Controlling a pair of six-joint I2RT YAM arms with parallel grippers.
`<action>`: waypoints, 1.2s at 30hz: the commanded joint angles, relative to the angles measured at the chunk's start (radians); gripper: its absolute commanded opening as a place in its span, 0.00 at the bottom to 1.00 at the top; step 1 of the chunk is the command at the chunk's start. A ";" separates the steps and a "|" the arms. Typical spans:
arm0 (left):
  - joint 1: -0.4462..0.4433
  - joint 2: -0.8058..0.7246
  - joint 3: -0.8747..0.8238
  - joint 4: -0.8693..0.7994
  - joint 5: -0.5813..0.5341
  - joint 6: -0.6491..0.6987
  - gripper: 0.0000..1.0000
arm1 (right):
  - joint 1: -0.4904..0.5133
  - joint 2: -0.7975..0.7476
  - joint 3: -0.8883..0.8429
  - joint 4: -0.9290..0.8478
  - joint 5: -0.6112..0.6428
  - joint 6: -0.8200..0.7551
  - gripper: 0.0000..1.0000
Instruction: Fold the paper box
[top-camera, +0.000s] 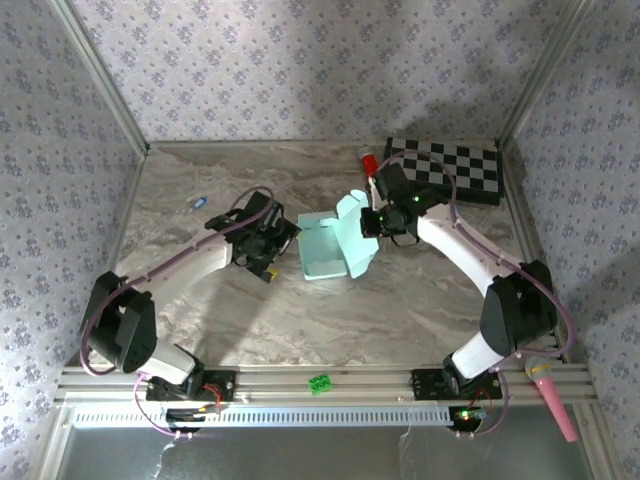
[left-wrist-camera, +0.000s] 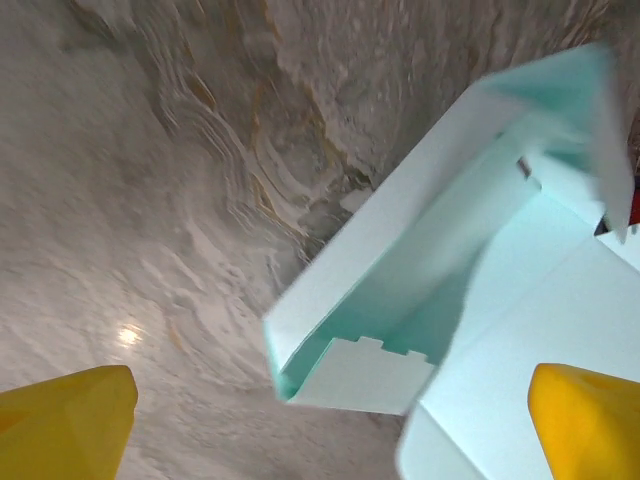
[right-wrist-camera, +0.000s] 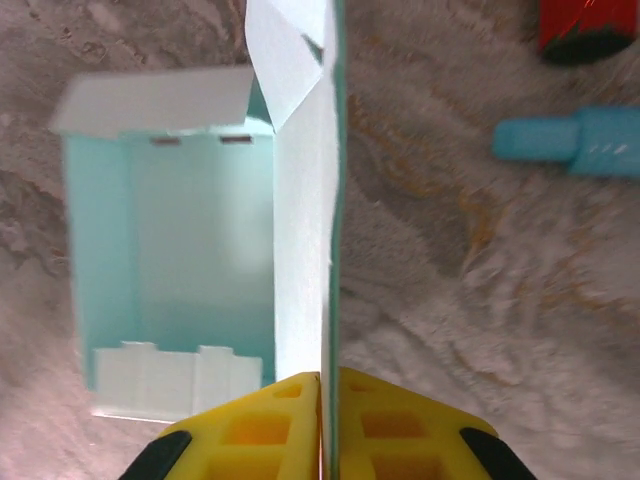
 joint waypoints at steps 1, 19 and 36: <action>0.043 -0.060 0.013 -0.086 -0.106 0.203 0.99 | 0.003 0.047 0.117 -0.176 0.079 -0.252 0.12; 0.195 -0.014 -0.012 0.038 0.177 1.201 0.72 | 0.131 0.236 0.336 -0.214 0.017 -0.995 0.15; 0.221 0.095 -0.145 0.330 0.337 1.093 0.65 | 0.137 0.155 0.344 -0.088 0.068 -0.906 0.73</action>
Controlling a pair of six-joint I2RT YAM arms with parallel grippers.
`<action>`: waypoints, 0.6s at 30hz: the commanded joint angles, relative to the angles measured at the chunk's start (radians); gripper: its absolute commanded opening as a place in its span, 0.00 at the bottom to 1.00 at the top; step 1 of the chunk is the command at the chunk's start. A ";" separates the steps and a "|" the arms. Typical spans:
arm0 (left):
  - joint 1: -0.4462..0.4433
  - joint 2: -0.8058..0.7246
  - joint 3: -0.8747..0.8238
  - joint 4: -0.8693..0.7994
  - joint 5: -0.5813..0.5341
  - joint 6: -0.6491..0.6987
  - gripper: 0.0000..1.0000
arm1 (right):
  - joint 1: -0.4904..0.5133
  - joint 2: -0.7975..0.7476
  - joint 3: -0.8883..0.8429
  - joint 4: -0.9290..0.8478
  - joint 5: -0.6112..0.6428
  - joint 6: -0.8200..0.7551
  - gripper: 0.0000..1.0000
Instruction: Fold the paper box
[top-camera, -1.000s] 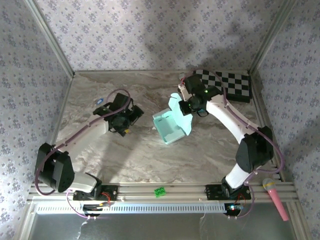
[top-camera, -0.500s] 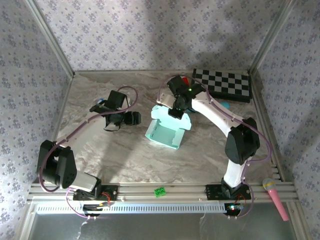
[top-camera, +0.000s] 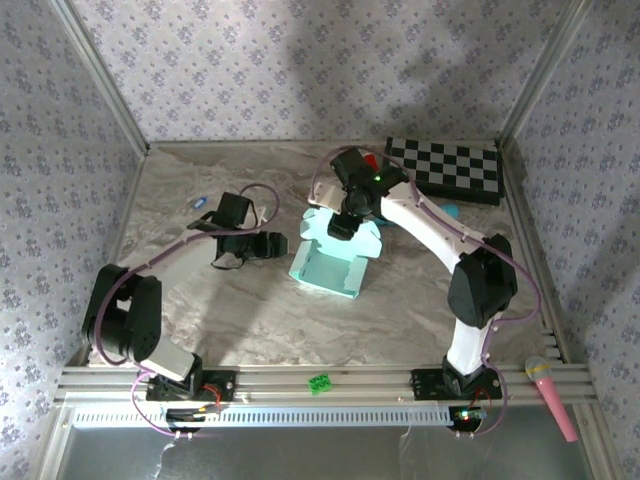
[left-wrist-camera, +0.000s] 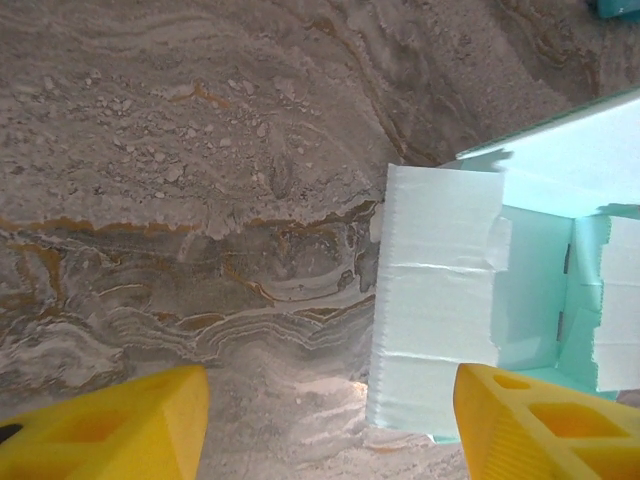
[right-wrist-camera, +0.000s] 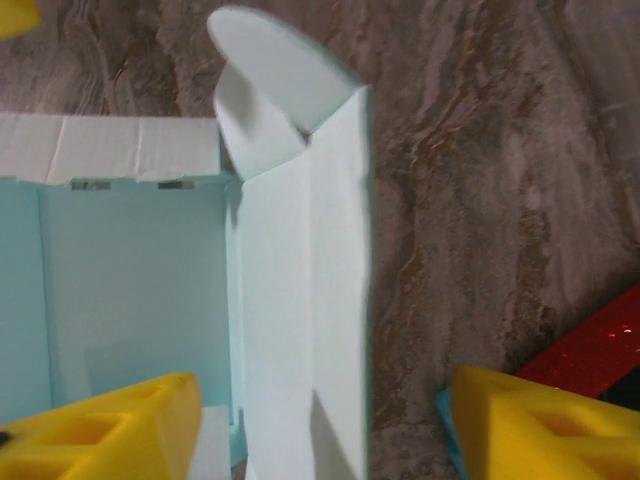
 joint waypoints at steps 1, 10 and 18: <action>0.001 0.034 -0.001 0.087 0.040 -0.021 0.65 | -0.004 -0.080 0.019 0.051 0.038 0.047 0.75; -0.003 0.093 -0.004 0.165 0.116 -0.038 0.65 | -0.113 -0.288 -0.048 0.068 0.042 0.419 0.82; -0.015 0.141 -0.009 0.204 0.153 -0.050 0.63 | -0.224 -0.613 -0.444 0.087 -0.016 0.811 0.82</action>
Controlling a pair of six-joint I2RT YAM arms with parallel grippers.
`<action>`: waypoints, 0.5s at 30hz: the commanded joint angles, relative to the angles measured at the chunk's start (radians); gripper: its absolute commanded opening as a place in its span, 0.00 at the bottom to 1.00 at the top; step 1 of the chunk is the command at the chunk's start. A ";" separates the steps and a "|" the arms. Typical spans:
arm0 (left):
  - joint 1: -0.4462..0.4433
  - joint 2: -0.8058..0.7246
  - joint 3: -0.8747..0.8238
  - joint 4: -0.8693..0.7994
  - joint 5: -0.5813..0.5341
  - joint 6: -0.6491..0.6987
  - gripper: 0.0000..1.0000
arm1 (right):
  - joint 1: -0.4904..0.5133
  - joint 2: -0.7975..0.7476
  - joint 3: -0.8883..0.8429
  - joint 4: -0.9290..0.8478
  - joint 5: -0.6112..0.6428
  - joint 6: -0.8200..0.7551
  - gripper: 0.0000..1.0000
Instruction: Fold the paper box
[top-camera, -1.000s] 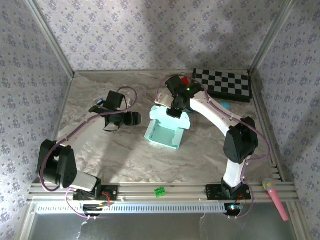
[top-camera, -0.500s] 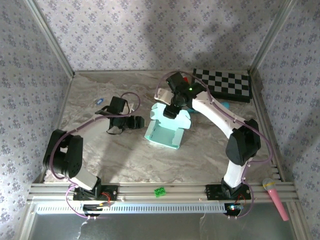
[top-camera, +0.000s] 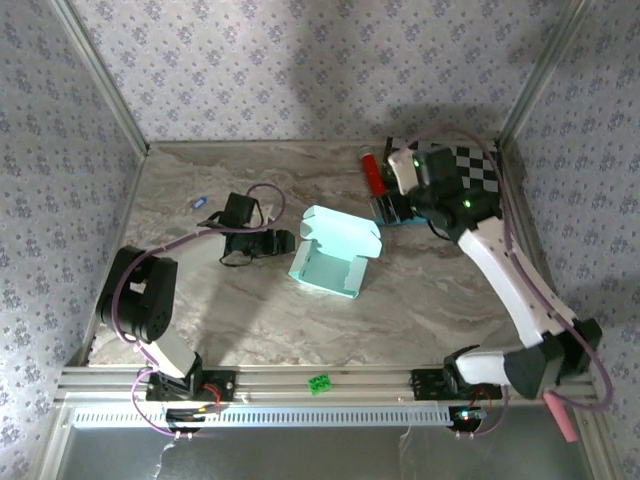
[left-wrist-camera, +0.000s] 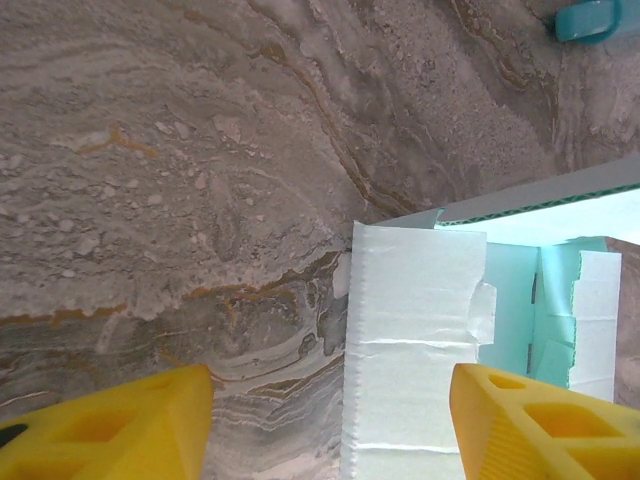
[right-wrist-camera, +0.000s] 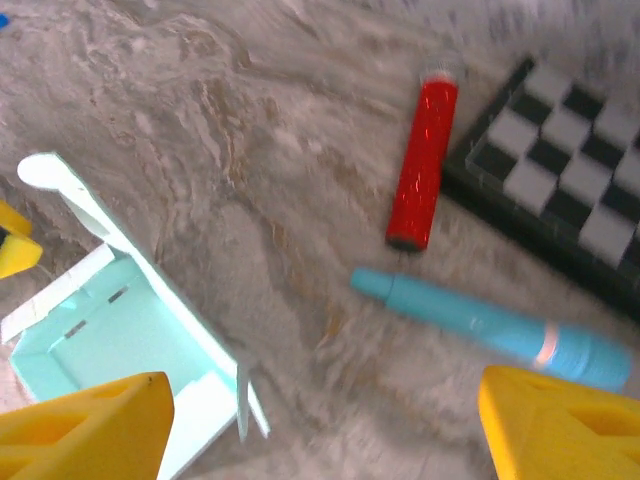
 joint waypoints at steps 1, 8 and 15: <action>-0.012 0.025 -0.011 0.042 0.052 -0.011 0.62 | -0.007 -0.115 -0.182 -0.005 -0.044 0.244 0.82; -0.045 0.067 -0.019 0.072 0.065 -0.020 0.61 | -0.002 -0.290 -0.506 0.118 -0.102 0.478 0.77; -0.069 0.073 -0.055 0.121 0.043 -0.062 0.54 | 0.095 -0.251 -0.758 0.509 -0.151 0.694 0.75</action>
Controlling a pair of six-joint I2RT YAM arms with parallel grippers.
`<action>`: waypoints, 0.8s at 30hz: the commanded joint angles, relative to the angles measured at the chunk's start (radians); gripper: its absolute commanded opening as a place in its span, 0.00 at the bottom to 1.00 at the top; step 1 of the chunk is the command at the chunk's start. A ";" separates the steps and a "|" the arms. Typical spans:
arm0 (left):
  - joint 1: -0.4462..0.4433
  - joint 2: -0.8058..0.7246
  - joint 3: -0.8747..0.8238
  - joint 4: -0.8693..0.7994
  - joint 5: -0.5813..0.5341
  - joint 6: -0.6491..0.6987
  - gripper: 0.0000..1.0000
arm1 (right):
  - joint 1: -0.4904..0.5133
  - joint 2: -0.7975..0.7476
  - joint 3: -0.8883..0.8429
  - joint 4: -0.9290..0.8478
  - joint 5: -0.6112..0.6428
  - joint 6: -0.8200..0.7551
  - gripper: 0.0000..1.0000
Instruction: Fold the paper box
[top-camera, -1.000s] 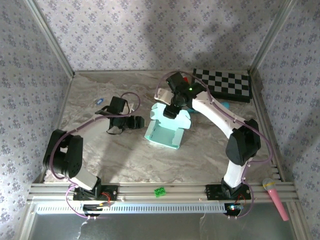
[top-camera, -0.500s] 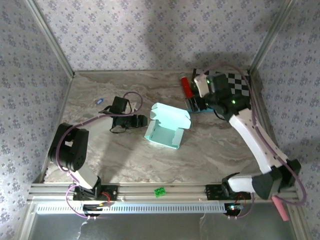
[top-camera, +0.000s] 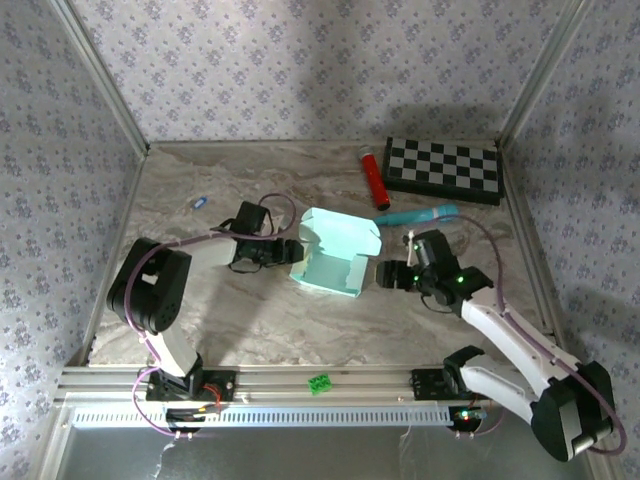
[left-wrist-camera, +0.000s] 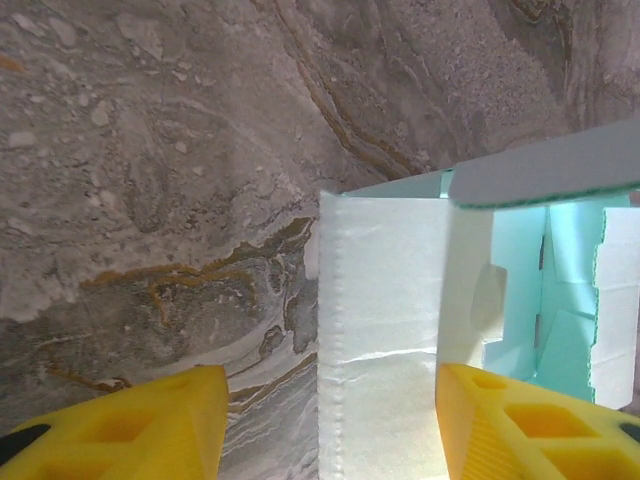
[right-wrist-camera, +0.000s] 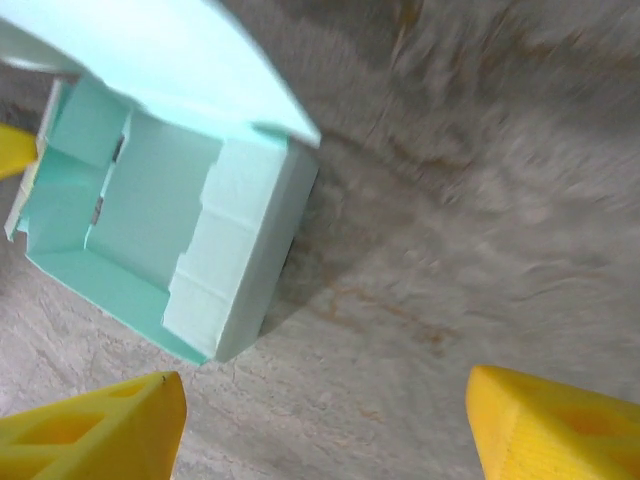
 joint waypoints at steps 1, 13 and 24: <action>-0.014 0.005 -0.018 0.033 0.003 -0.027 0.52 | 0.032 0.051 -0.054 0.246 -0.014 0.174 0.74; -0.070 -0.040 -0.063 0.056 -0.069 -0.092 0.47 | 0.014 0.312 -0.042 0.478 -0.006 0.235 0.60; -0.092 -0.047 -0.060 0.079 -0.074 -0.121 0.46 | -0.016 0.415 -0.036 0.529 -0.027 0.206 0.52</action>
